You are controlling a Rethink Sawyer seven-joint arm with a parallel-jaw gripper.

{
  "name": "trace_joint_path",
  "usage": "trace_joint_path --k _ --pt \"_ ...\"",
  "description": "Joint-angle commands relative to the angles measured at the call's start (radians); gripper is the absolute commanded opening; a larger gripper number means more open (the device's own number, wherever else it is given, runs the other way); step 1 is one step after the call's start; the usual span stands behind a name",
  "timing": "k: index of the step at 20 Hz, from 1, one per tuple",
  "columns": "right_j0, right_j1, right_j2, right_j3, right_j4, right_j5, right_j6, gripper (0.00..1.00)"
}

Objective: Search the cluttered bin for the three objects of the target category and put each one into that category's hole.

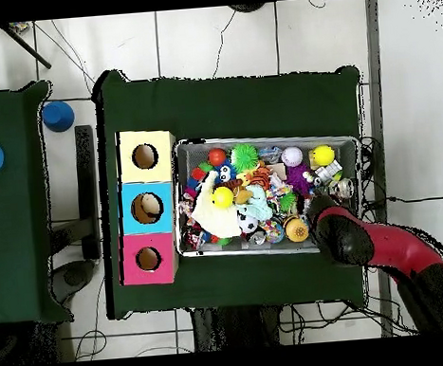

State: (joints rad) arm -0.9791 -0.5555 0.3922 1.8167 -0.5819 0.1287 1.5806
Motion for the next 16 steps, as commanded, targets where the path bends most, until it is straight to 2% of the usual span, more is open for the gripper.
trace_joint_path --k 1,4,9,16 --pt "0.013 0.073 -0.029 -0.088 -0.057 -0.037 0.061 1.0" --pt "0.018 0.085 -0.038 -0.095 -0.059 -0.046 0.064 1.0" --pt "-0.018 0.108 -0.013 -0.102 -0.066 -0.032 0.034 1.0" --pt "-0.073 0.087 0.048 -0.089 -0.068 0.067 -0.057 1.0"
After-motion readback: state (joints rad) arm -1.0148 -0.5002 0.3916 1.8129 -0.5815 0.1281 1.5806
